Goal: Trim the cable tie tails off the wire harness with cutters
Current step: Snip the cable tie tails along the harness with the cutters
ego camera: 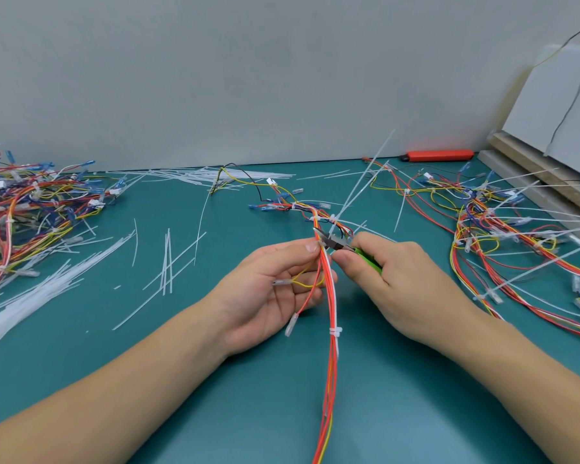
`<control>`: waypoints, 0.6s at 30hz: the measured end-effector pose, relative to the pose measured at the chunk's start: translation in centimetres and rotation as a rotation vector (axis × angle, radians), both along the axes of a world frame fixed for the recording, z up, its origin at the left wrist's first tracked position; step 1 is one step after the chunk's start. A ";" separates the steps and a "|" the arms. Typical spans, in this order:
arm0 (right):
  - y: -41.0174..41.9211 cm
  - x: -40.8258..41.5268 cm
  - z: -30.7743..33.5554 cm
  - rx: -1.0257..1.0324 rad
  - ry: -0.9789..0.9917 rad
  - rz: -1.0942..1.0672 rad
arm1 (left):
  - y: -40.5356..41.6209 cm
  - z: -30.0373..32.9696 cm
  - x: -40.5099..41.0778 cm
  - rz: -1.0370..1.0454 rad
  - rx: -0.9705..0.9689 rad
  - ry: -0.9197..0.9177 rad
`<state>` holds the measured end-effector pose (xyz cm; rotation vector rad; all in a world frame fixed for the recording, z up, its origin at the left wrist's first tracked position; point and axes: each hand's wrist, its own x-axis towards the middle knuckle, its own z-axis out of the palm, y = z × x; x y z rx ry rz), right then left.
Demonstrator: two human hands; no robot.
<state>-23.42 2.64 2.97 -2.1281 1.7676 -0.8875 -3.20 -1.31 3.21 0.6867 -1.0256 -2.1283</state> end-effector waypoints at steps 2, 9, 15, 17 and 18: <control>0.1 0.1 -0.1 -0.006 -0.009 -0.003 | 0.0 0.0 0.0 0.006 0.002 -0.001; 0.3 0.2 -0.1 -0.002 -0.073 -0.001 | -0.1 -0.1 0.0 -0.006 -0.008 0.003; 0.3 0.2 0.0 0.006 -0.069 0.005 | -0.2 -0.2 -0.1 -0.009 -0.019 -0.004; 0.3 0.2 0.1 0.005 -0.070 0.010 | -0.2 -0.3 -0.1 -0.007 -0.016 -0.002; 0.3 0.2 0.2 0.005 -0.068 0.011 | -0.2 -0.3 -0.1 -0.009 -0.019 -0.003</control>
